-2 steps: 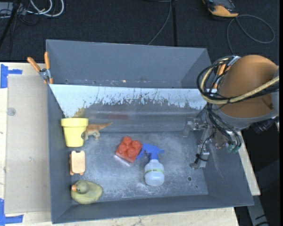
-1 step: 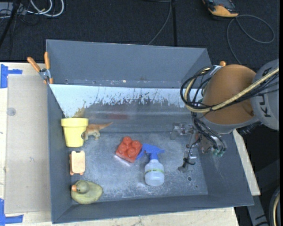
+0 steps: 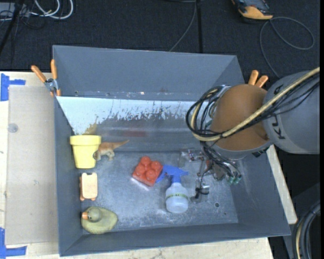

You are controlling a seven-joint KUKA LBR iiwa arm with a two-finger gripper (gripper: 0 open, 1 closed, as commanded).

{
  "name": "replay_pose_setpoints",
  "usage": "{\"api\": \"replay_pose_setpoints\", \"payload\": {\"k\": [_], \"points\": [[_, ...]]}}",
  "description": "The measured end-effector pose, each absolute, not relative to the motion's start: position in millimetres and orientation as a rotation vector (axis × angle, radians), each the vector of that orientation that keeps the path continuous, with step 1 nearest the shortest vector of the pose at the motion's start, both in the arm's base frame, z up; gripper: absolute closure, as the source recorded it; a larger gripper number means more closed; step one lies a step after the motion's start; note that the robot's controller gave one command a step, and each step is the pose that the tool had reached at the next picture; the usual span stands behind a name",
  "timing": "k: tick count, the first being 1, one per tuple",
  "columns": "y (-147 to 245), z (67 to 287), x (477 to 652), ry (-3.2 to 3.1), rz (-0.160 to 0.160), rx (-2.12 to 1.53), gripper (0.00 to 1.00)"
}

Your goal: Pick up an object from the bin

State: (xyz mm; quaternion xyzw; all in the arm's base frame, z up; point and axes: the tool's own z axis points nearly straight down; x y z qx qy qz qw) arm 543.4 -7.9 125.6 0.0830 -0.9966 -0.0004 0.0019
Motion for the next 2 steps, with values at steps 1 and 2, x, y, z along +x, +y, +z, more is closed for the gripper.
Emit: {"api": "replay_pose_setpoints", "payload": {"k": [1, 2], "points": [[32, 104, 536.1, -3.117, 0.000, 0.363, 0.00], [34, 73, 552.6, -3.137, -0.002, 0.264, 1.00]]}}
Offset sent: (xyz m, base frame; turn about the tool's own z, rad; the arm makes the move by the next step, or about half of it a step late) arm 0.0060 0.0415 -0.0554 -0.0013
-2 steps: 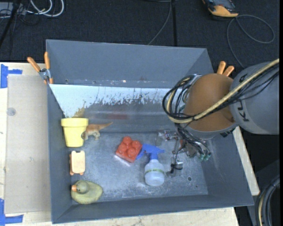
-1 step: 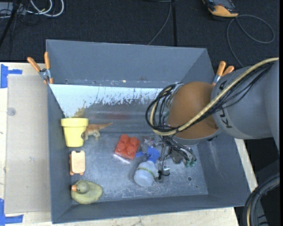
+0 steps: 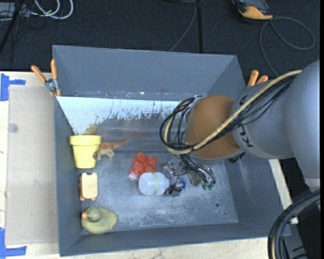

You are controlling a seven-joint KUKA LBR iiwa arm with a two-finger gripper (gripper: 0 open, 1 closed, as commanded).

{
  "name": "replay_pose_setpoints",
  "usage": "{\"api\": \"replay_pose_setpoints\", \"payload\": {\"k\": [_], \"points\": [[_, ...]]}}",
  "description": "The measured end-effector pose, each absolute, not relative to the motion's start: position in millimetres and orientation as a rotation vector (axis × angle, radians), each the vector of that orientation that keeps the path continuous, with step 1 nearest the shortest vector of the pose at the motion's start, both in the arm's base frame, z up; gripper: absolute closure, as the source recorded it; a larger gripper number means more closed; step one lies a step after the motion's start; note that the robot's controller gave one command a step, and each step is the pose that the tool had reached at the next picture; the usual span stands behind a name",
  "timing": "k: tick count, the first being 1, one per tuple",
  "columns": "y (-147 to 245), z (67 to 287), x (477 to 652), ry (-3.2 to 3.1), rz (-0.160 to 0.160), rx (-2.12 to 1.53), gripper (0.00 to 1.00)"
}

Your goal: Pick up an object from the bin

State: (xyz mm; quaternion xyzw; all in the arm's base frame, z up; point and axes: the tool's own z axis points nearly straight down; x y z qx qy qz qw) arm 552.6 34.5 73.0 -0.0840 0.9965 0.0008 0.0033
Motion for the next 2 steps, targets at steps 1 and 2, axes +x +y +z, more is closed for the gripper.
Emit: {"api": "replay_pose_setpoints", "payload": {"k": [1, 2], "points": [[35, 73, 552.6, 3.124, 0.002, -0.264, 1.00], [42, 175, 559.9, 3.115, 0.003, -0.352, 1.00]]}}
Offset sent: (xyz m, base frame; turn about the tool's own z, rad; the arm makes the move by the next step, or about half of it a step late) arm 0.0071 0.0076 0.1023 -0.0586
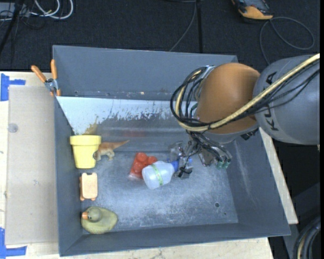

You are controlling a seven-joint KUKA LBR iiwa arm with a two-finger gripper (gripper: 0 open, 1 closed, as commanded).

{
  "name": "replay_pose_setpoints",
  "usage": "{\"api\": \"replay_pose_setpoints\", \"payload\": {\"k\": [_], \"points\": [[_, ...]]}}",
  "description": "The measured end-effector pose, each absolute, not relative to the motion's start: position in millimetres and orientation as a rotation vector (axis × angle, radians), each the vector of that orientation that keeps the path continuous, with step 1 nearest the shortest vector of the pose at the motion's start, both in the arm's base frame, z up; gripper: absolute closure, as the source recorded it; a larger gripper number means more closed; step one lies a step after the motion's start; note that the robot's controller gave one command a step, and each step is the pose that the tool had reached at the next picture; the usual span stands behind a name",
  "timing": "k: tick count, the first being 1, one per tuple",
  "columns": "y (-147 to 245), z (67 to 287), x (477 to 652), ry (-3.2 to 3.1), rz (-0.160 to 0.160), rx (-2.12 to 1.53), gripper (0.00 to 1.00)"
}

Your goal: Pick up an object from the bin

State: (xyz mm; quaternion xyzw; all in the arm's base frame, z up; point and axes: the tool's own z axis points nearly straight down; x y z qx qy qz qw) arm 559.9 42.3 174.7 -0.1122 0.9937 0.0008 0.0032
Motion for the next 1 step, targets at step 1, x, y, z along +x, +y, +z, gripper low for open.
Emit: {"api": "replay_pose_setpoints", "payload": {"k": [1], "points": [[42.3, 174.7, 559.9, 3.115, 0.003, -0.352, 1.00]]}}
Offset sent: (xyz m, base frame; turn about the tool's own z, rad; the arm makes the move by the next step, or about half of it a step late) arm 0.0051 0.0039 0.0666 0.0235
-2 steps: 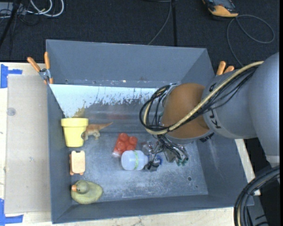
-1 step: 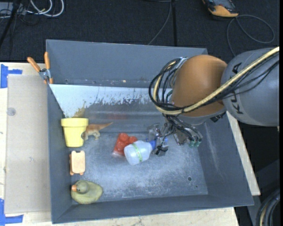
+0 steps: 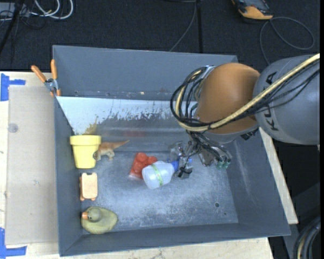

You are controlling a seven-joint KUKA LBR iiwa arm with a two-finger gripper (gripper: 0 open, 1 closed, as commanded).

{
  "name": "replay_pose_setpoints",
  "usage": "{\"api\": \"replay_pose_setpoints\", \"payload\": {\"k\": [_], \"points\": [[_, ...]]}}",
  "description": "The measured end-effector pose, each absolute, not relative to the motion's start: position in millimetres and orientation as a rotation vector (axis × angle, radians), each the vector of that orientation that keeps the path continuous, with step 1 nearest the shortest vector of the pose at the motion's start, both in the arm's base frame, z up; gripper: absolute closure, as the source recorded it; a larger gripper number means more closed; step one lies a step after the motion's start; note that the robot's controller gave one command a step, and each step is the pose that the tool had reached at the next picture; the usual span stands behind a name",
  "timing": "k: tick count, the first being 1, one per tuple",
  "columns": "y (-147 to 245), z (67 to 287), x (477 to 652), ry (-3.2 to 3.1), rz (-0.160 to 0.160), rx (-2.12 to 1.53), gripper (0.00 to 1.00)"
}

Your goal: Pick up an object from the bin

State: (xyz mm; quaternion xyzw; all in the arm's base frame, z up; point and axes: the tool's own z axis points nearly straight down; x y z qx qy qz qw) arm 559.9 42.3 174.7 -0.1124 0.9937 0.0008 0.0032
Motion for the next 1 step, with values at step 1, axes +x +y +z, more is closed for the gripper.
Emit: {"api": "replay_pose_setpoints", "payload": {"k": [1], "points": [[46.3, 240.8, 565.4, 3.119, 0.003, -0.316, 1.00]]}}
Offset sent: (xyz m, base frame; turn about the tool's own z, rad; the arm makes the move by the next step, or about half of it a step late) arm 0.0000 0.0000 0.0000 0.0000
